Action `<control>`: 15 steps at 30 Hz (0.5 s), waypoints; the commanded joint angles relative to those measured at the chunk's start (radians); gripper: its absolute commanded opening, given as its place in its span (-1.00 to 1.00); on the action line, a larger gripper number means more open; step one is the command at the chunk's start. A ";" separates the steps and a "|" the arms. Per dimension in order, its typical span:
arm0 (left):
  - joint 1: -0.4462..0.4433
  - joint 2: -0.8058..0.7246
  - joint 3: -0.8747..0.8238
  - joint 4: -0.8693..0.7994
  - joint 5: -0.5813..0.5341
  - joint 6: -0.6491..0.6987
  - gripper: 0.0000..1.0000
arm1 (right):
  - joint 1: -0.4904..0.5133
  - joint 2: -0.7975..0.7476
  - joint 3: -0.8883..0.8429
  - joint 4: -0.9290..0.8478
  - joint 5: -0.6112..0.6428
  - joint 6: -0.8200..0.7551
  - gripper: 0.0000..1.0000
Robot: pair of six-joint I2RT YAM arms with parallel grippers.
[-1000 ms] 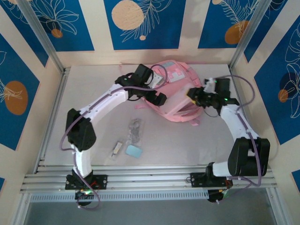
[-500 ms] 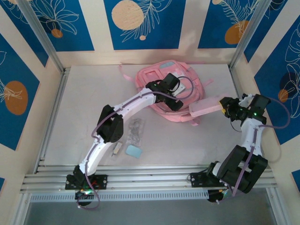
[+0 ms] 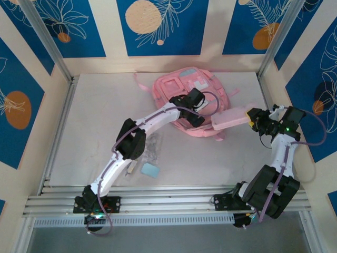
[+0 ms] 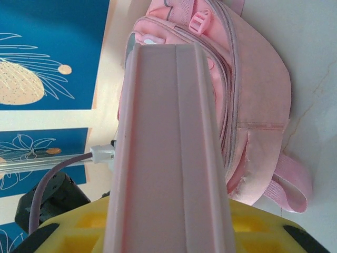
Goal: Pack the student bag
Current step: Open the student bag at the top-center of the table.
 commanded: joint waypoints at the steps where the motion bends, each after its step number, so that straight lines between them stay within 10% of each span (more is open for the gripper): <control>1: 0.006 0.046 0.004 -0.133 0.154 0.016 0.96 | -0.012 -0.051 0.006 0.017 -0.016 0.016 -0.59; 4: 0.007 0.057 0.001 -0.145 0.151 0.014 0.83 | -0.021 -0.071 0.007 0.023 -0.002 0.027 -0.60; 8: 0.025 0.084 0.057 -0.157 0.125 -0.034 -0.17 | -0.027 -0.087 0.023 0.007 0.012 0.025 -0.63; 10: 0.038 0.076 0.091 -0.166 0.128 -0.078 -1.00 | -0.034 -0.093 0.034 -0.005 0.021 0.021 -0.63; 15: 0.073 -0.023 0.109 -0.140 0.203 -0.177 -1.00 | -0.063 -0.104 0.056 -0.012 0.040 0.034 -0.65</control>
